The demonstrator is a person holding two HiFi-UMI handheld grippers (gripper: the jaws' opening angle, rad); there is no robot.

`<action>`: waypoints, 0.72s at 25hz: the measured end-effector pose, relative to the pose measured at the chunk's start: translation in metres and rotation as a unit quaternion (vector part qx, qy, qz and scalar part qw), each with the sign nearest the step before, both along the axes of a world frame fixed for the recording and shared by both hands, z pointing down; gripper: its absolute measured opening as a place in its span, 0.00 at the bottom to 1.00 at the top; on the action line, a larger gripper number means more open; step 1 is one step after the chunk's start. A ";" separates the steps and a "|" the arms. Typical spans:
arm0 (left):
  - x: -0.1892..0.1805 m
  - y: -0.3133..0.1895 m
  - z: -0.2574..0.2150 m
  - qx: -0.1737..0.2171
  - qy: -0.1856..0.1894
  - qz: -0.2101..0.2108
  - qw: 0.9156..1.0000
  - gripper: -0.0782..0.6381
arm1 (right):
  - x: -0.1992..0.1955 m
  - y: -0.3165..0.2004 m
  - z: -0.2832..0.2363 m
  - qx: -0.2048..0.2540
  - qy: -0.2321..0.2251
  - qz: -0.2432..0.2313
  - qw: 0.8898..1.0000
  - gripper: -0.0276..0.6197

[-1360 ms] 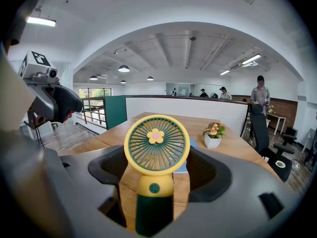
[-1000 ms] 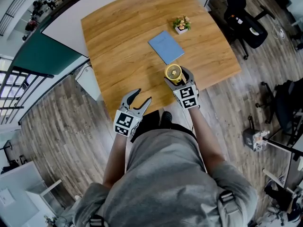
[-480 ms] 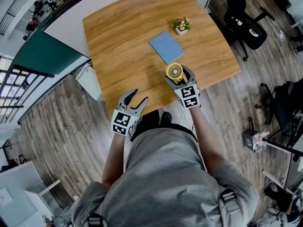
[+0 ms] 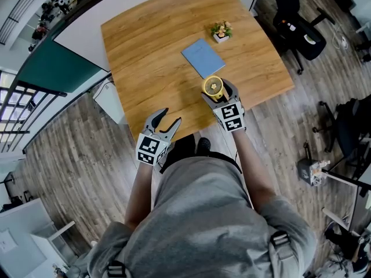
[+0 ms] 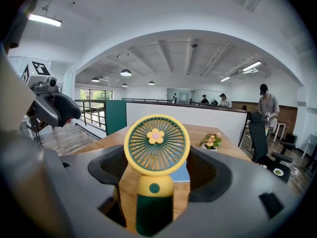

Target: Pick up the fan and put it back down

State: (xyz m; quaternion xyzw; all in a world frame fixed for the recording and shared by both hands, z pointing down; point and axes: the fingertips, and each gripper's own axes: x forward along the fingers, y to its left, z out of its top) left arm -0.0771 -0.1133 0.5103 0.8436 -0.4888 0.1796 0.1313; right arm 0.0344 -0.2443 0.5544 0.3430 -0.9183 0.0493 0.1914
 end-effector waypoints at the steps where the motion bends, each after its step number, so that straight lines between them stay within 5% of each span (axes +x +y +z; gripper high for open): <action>1: 0.000 0.000 0.000 0.000 0.000 0.000 1.000 0.45 | 0.000 0.000 -0.001 0.000 -0.001 0.000 1.000 0.63; 18: 0.009 0.000 0.000 0.001 -0.003 0.002 1.000 0.45 | 0.013 -0.001 0.004 -0.001 0.000 0.009 1.000 0.63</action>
